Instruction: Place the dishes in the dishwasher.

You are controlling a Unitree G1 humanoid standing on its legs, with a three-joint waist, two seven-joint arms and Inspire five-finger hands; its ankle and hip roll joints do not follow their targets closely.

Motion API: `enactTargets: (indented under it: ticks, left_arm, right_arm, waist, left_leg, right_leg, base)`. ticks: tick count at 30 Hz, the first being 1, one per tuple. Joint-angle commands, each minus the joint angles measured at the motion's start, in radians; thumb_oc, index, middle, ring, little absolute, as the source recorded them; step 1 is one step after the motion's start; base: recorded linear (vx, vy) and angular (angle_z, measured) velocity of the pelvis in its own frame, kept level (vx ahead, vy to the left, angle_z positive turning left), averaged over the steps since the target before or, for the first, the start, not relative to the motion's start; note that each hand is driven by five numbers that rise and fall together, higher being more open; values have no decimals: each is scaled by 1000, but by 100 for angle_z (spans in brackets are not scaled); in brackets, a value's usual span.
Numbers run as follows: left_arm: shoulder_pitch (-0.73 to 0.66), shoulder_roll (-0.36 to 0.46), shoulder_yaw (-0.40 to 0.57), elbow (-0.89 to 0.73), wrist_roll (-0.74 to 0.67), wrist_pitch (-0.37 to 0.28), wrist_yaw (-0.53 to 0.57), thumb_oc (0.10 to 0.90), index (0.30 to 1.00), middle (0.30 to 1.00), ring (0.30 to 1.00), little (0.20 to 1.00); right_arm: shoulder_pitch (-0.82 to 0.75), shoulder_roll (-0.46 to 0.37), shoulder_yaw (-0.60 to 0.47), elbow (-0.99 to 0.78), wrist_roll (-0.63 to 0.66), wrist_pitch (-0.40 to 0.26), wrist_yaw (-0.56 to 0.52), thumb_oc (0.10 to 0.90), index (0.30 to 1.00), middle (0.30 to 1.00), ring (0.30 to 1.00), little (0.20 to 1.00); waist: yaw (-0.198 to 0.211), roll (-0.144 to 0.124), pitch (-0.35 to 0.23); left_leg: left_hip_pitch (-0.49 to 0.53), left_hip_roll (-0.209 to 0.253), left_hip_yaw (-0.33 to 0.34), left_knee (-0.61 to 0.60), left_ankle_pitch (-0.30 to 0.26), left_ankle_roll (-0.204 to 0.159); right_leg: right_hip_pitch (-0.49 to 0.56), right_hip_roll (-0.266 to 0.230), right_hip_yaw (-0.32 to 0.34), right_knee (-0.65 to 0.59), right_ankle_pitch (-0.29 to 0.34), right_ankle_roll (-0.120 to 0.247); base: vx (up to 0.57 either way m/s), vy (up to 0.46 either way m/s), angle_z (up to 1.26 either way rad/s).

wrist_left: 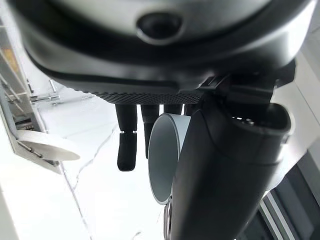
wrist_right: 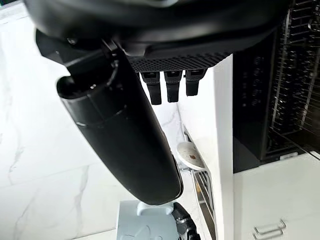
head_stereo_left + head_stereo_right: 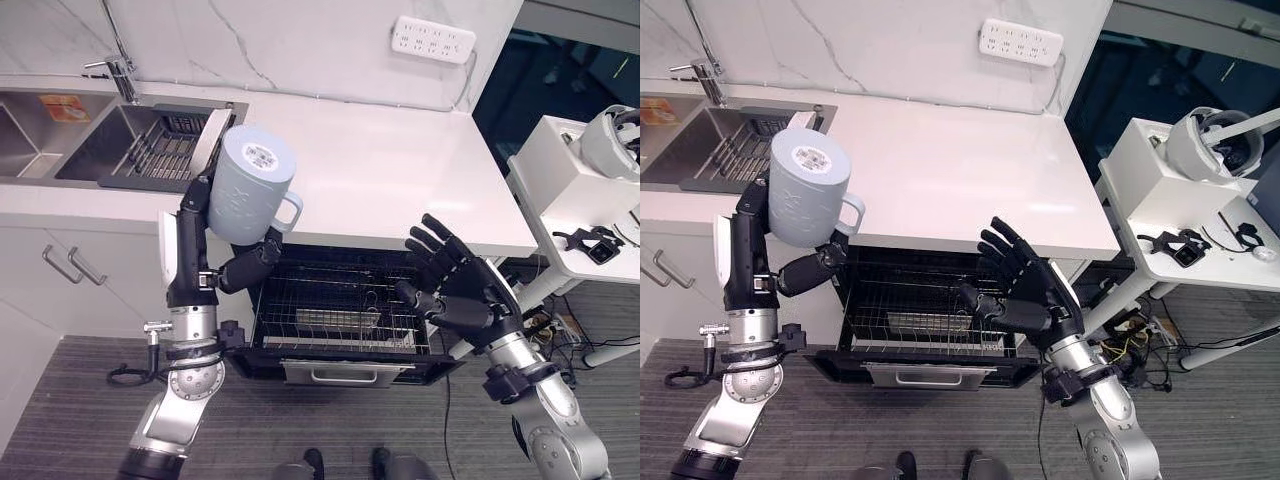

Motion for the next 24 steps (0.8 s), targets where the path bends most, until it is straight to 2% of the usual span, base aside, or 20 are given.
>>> enactTargets:
  ticks: [1, 6, 11, 24]
  left_arm:
    - [-123, 12, -28, -105, 98, -57, 83, 400, 300, 300, 300, 300]
    - [-117, 24, -34, -100, 187, -55, 123, 400, 300, 300, 300, 300]
    - [-128, 38, -54, -70, 195, -70, 130, 400, 300, 300, 300, 300]
    - [-170, 27, -166, -10, 198, -108, 113, 400, 300, 300, 300, 300]
  right_arm:
    - [-140, -49, -29, -32, 96, -34, 26, 800, 900, 900, 900, 900]
    - [-158, -76, -23, -42, 123, 24, 56, 800, 900, 900, 900, 900]
    - [-181, -94, -11, -41, 133, 58, 73, 800, 900, 900, 900, 900]
    - [-265, -91, 58, -59, 138, 36, 39, 800, 900, 900, 900, 900]
  waist:
    - [-7, 5, -80]
    - [-8, 8, -99]
    - [-16, 14, -114]
    - [-5, 17, -127]
  left_leg:
    - [33, 90, 25, 18, -143, -75]
    - [51, 107, 45, 18, -151, -85]
    - [63, 128, 60, 18, -151, -98]
    - [76, 141, 54, 18, -159, -111]
  right_leg:
    - [82, 36, -45, -36, -9, 39]
    - [88, 42, -44, -36, -24, 29]
    - [96, 53, -45, -36, -33, 19]
    - [115, 47, -69, -36, -44, 14]
  base:
    - [47, -166, -17]
    - [43, -146, -12]
    - [23, -128, -4]
    - [1, -47, 7]
